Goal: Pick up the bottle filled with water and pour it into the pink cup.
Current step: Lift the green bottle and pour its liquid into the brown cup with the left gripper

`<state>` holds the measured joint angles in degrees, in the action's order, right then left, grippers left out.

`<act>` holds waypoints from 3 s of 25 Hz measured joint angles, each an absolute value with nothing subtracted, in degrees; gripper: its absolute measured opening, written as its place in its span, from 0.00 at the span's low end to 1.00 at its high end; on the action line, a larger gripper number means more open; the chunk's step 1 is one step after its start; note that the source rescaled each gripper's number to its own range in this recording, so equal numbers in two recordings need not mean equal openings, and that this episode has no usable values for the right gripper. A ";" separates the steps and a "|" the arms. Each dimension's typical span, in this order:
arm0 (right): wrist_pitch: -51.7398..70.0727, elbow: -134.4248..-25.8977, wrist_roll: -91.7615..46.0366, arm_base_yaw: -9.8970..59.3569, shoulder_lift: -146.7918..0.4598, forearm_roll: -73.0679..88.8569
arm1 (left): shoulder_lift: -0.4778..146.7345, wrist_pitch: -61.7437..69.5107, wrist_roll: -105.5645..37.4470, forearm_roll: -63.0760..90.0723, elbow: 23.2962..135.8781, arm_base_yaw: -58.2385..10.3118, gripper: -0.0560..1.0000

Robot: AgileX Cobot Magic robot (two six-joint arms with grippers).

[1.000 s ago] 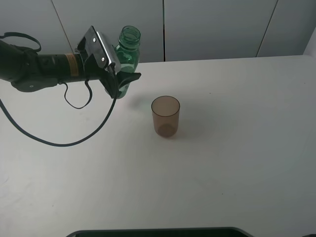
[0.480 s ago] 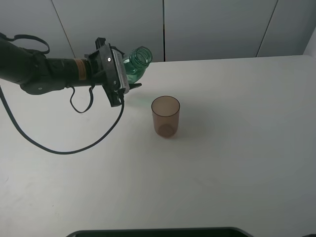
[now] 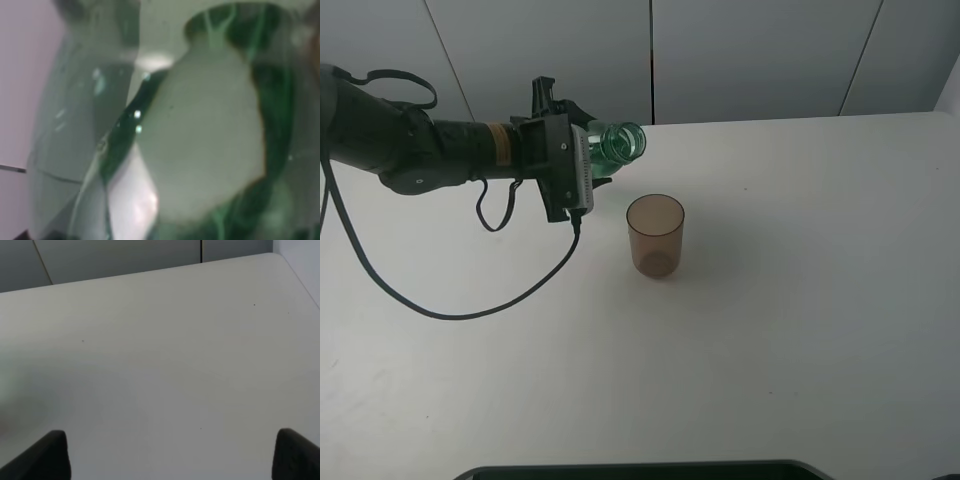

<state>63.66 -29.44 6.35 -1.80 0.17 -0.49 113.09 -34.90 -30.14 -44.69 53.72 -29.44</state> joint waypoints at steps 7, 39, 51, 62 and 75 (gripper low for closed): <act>63.66 -29.44 6.35 -1.80 0.17 -0.49 | 113.09 -33.10 -32.68 -44.59 56.93 -30.43 0.08; 63.66 -29.44 6.35 -1.80 0.17 -0.49 | 113.09 -31.49 -45.92 -46.83 57.43 -30.77 0.08; 63.66 -29.44 6.35 -1.80 0.17 -0.49 | 113.09 -30.56 -49.39 -46.62 57.43 -30.77 0.08; 63.66 -29.44 6.35 -1.80 0.17 -0.49 | 113.09 -30.06 -50.78 -46.62 57.43 -30.77 0.08; 63.66 -29.44 6.35 -1.80 0.17 -0.49 | 113.09 -29.42 -55.61 -43.33 57.43 -30.77 0.08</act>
<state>63.66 -29.44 6.35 -1.80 0.17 -0.49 113.09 -29.42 -55.61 -43.33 57.43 -30.77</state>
